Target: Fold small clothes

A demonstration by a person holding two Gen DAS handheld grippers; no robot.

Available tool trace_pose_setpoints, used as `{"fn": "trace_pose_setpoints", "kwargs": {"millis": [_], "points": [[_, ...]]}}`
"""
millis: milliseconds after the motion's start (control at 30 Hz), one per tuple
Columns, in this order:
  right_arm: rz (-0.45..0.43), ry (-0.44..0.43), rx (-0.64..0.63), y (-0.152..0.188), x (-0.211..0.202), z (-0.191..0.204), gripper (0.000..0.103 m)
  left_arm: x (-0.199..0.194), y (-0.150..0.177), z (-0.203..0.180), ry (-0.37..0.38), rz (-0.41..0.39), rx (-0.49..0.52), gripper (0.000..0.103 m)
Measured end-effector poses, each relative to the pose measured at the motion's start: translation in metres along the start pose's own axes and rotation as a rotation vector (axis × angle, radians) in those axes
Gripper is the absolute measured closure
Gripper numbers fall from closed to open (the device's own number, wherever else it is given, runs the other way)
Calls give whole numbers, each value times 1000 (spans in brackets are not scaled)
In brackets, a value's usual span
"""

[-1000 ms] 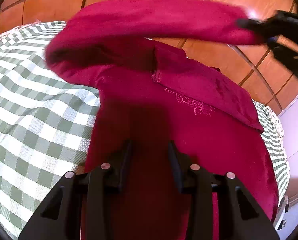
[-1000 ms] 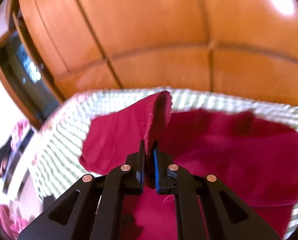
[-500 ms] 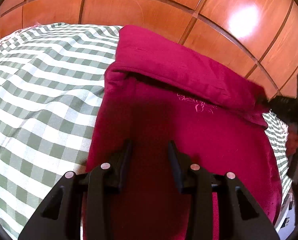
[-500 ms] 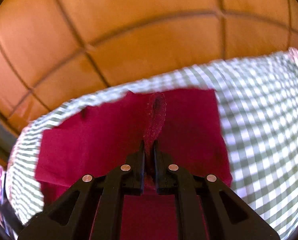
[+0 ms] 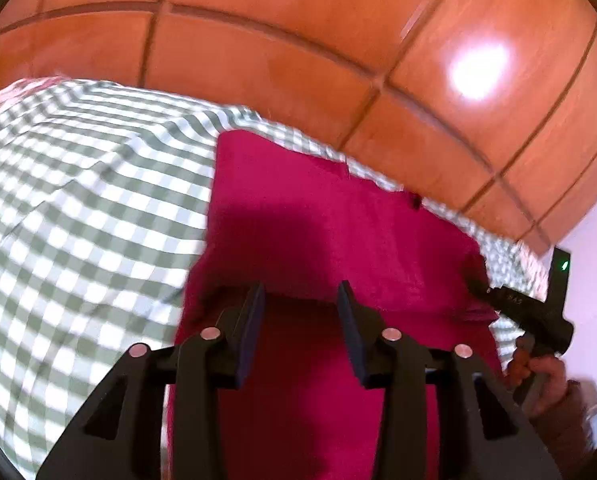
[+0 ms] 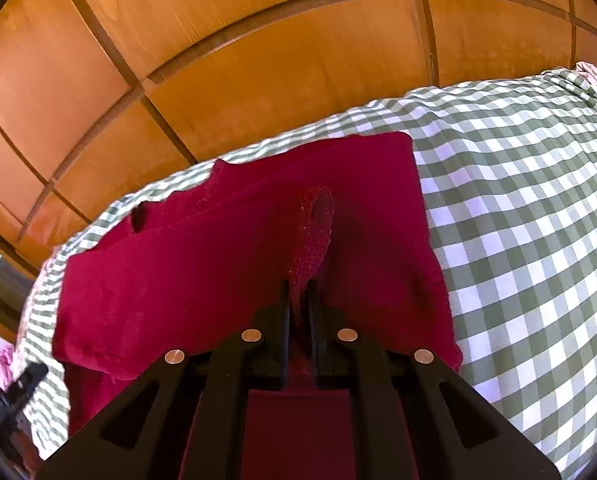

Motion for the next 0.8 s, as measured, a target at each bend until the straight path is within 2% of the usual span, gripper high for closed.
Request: {"fn": "trace_pose_setpoints", "kwargs": {"millis": [67, 133, 200, 267, 333, 367, 500, 600, 667, 800], "points": [[14, 10, -9, 3, 8, -2, 97, 20, 4, 5, -50, 67, -15, 66], [4, 9, -13, 4, 4, -3, 96, 22, 7, 11, -40, 75, -51, 66], [-5, 17, -3, 2, -4, -4, 86, 8, 4, 17, -5, 20, -85, 63], [-58, 31, -19, -3, -21, -1, 70, -10, -7, 30, 37, -37, -142, 57], [-99, -7, -38, -5, -37, 9, 56, -17, -21, 46, 52, -66, -193, 53], [-108, -20, -52, -5, -41, 15, 53, -16, -30, 56, 56, -69, -223, 53], [-86, -29, -123, -3, -28, 39, 53, 3, -56, 79, 114, -42, -312, 51], [-58, 16, -166, 2, -6, 47, 53, 30, -72, 88, 193, 8, -366, 43], [-56, 91, -214, 4, 8, 49, 53, 49, -79, 90, 230, 47, -413, 41], [-70, 115, -242, 9, 21, 46, 53, 82, -86, 86, 285, 92, -454, 39]]}}
Point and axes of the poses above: each gripper's, at about its wrist camera, not at the fingertips, and x roughly the way its jaws point, z to its left, y to its underside, the point moved 3 cm from there along x, roughly the way its jaws point, and after that the axes turned 1 degree about -z, right-handed, at the moved point
